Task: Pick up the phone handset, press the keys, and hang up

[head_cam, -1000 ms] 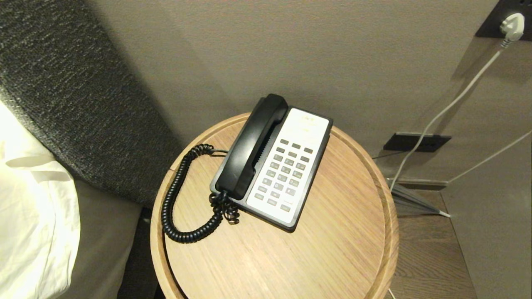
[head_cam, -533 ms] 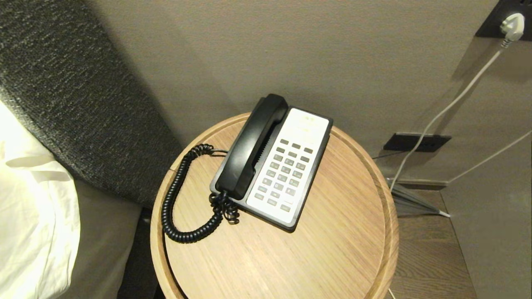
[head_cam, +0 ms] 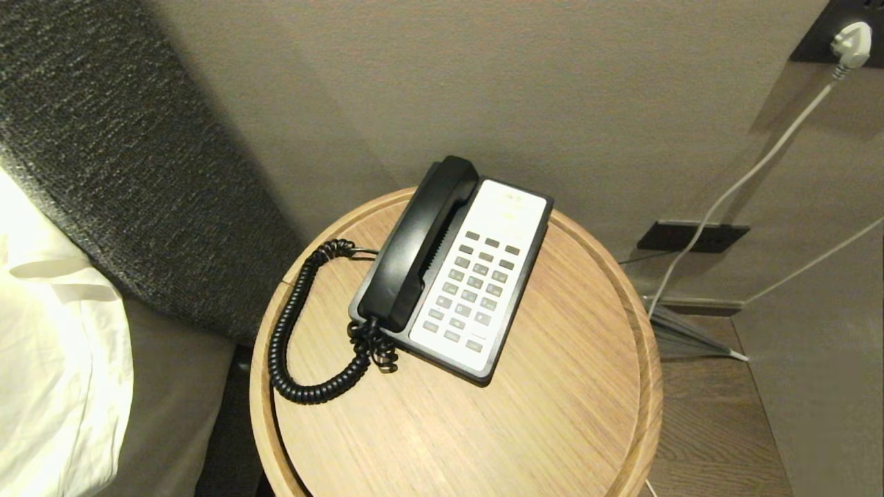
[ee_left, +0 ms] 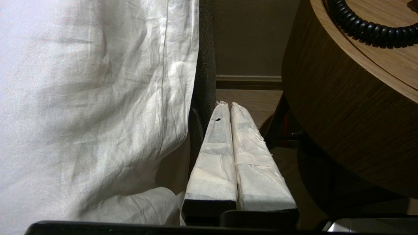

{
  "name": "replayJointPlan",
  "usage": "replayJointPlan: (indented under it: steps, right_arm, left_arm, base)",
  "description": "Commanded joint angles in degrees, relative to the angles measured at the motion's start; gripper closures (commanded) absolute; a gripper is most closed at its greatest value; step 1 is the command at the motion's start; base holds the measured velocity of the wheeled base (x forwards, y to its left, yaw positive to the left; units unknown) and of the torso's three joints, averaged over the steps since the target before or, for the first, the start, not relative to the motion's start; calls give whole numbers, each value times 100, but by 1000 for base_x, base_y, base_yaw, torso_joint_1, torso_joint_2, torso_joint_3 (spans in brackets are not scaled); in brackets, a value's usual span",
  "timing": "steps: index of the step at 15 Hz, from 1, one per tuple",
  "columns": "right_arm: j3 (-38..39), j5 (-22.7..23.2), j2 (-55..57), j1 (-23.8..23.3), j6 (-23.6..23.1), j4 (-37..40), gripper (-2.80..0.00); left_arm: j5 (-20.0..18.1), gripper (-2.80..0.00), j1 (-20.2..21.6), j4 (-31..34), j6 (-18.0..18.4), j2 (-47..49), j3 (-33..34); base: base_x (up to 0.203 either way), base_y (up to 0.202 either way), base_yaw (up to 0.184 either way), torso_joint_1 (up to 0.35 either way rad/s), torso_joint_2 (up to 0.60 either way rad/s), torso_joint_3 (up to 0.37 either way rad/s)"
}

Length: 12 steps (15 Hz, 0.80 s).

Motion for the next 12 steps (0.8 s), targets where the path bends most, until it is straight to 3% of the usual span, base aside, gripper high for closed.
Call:
replayJointPlan:
  steps: [1,12]
  right_arm:
    - [123,1,9,-1,2,-3,0]
    - [123,1,9,3,2,-3,0]
  left_arm:
    - [1,0,0,-6,4,7,229]
    - [1,0,0,-6,4,7,229]
  base:
    - [0,0,0,0,0,0]
    - [0,0,0,0,0,0]
